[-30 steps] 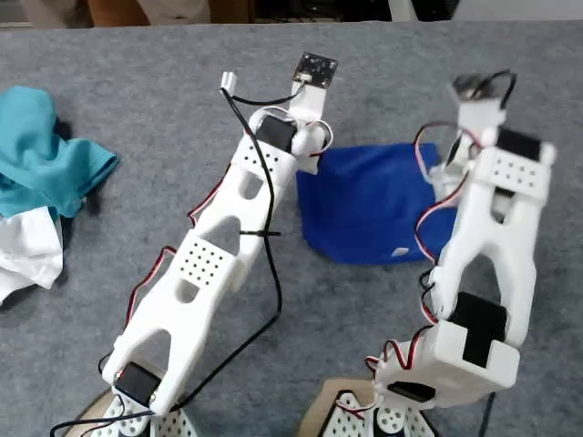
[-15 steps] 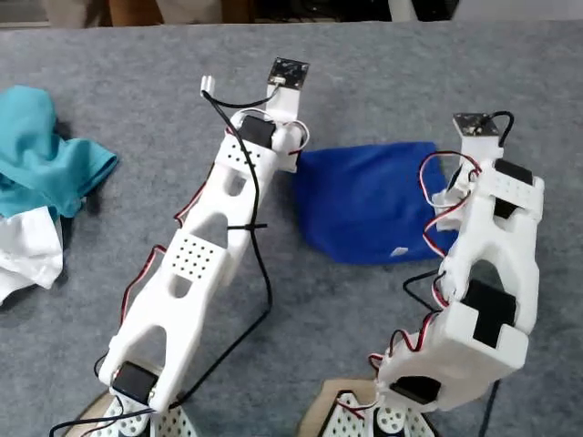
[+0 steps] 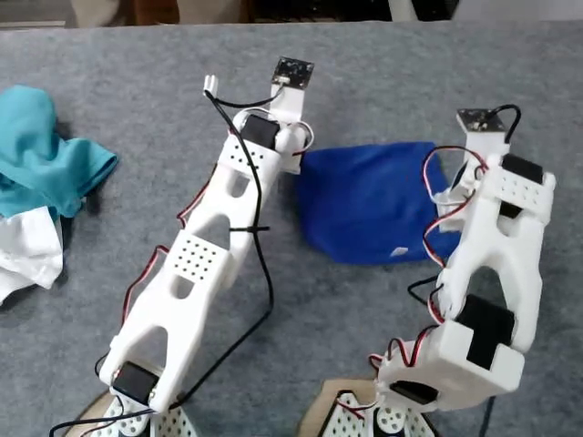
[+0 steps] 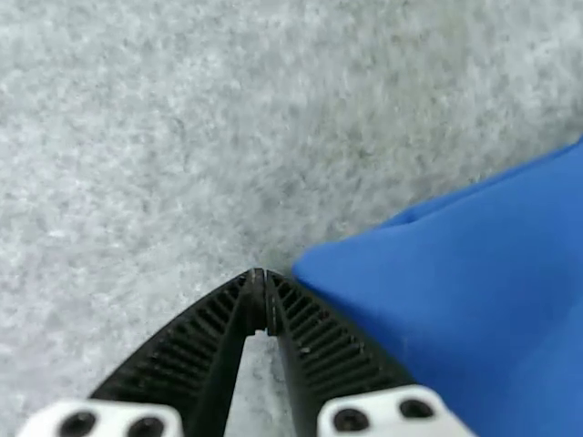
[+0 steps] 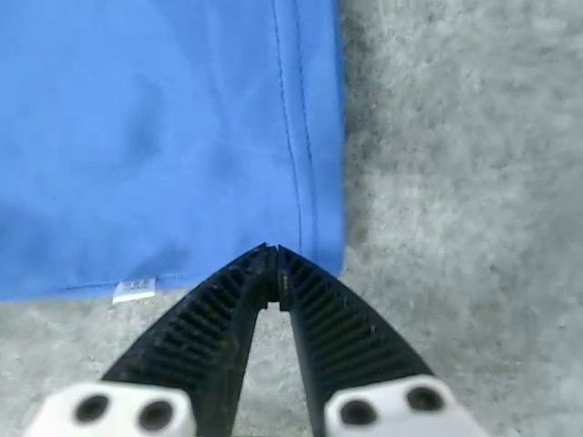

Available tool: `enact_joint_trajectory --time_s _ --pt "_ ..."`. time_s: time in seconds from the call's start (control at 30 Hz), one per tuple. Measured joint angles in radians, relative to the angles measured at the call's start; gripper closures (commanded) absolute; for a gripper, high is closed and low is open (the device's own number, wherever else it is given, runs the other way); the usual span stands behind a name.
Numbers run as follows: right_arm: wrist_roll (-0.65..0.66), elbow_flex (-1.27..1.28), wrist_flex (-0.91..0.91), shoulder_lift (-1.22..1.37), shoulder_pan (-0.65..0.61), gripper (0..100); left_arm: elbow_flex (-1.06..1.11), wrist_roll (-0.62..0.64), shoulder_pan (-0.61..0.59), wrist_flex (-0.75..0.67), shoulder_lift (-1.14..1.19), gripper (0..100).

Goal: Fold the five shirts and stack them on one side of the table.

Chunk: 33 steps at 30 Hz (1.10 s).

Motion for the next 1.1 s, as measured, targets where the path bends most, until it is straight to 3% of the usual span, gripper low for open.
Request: enact_joint_trajectory --time_s 0.23,0.57,0.73,0.8,0.97,1.1 --pt "-0.015 0.098 -0.196 0.112 0.000 99.5 0.107 0.049 -0.002 -0.009 -0.011 98" --pt "-0.015 0.048 -0.127 0.137 0.000 99.4 0.140 0.052 -0.002 -0.008 -0.029 98" --pt "-0.015 -0.026 -0.035 0.038 0.000 99.2 0.068 0.058 -0.002 0.080 -0.043 98" --pt "-0.015 -0.051 0.006 -0.021 0.000 96.2 0.031 0.058 -0.002 0.094 -0.048 94" --pt "-0.071 -0.072 0.101 -0.137 0.000 80.8 0.012 0.084 -0.009 0.157 -0.107 76" --pt "-0.224 -0.072 0.163 -0.158 -0.008 80.6 0.012 0.186 -0.020 0.221 -0.132 74"
